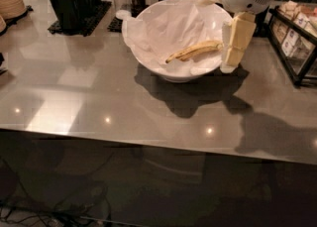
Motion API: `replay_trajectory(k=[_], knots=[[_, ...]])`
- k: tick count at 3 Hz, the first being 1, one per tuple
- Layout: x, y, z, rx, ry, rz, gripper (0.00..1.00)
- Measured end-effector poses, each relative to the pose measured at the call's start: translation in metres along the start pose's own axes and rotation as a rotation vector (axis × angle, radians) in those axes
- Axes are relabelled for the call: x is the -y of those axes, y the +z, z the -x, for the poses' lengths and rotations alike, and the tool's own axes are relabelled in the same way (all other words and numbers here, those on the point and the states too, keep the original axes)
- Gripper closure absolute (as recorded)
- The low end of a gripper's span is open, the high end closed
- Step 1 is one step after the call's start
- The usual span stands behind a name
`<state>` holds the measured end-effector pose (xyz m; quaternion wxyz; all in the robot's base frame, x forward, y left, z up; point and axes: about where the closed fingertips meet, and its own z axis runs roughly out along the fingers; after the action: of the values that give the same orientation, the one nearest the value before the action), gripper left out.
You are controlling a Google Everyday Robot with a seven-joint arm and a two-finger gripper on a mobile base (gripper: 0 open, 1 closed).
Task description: Pick banana from white bowl
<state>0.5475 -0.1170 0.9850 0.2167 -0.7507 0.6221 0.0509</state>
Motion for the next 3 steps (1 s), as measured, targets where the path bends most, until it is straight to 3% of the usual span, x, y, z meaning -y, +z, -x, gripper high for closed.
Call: replay_trajectory(k=[2,3], knots=[[0.013,0.002,-0.001,0.023,0.028,-0.039,0.0],[0.04,0.013,-0.009,0.057,0.035,-0.047,0.0]])
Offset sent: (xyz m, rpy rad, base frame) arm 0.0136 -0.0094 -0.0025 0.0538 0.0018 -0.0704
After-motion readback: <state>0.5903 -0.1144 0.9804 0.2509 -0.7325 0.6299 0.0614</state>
